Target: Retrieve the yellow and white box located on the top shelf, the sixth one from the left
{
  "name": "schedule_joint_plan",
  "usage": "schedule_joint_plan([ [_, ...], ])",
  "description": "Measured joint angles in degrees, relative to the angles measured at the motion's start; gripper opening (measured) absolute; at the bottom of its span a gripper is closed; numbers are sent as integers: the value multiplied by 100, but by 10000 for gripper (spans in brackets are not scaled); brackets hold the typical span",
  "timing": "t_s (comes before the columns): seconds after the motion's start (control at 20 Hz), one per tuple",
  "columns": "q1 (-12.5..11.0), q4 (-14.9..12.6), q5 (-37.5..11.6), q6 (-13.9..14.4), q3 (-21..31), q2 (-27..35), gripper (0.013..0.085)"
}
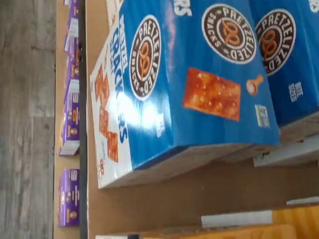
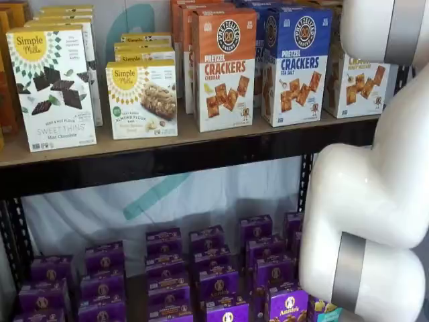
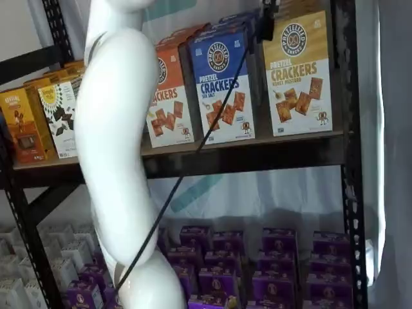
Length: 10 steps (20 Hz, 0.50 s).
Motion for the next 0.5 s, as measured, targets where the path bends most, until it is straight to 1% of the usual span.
schedule_joint_plan([
  [0.25,96,-205,-310,-115,233,-83,850],
  [0.5,112,-247,-338,-135,304,-102,850],
])
